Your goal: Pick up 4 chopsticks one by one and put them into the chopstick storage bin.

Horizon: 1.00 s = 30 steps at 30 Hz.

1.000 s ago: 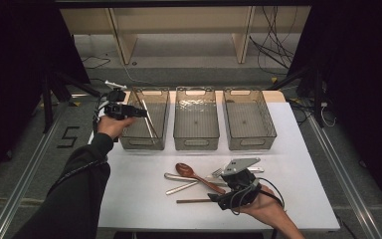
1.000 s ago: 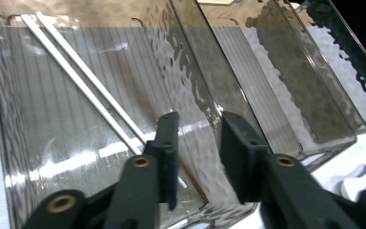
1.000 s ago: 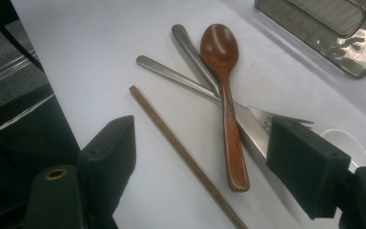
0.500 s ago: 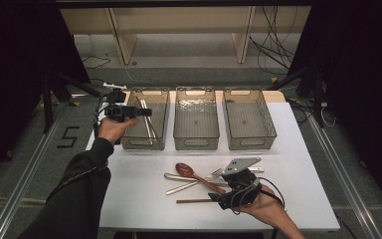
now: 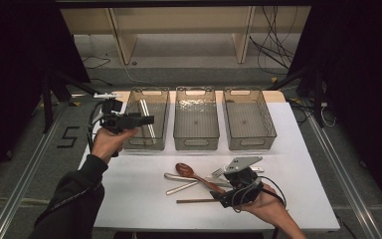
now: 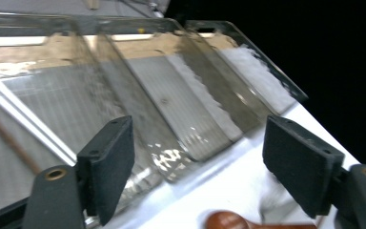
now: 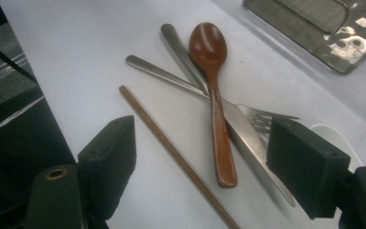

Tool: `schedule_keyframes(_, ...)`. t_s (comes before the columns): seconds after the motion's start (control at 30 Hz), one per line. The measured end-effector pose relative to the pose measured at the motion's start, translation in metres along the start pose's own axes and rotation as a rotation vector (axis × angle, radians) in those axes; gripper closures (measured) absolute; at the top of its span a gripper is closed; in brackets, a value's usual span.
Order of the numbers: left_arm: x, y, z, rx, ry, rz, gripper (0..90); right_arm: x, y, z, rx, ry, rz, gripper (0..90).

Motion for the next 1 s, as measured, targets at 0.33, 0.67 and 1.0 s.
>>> schedule_keyframes(0.33, 0.02, -0.03, 0.026, -0.116, -0.053, 0.048, 19.0, 0.003, -0.017, 0.01, -0.014, 0.058, 0.023, 26.5)
schedule_keyframes(0.67, 0.036, -0.044, 0.058, -0.165, -0.09, 0.066, 17.5, -0.005, -0.026, 0.037, 0.037, 0.258, 0.027, 31.9)
schedule_keyframes(1.0, 0.044, -0.05, 0.085, -0.216, -0.074, 0.046, 16.8, -0.019, -0.028, 0.049, 0.051, 0.39, 0.006, 44.8)
Point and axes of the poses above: each handheld gripper's, and its own axes: x roughly backward along the jaws, z roughly out of its underside, y roughly to its left, the point moved 8 cm from there along -x, roughly forward along the jaws, and after that the axes turned 8 degrees about -z, right-handed, at the moved point
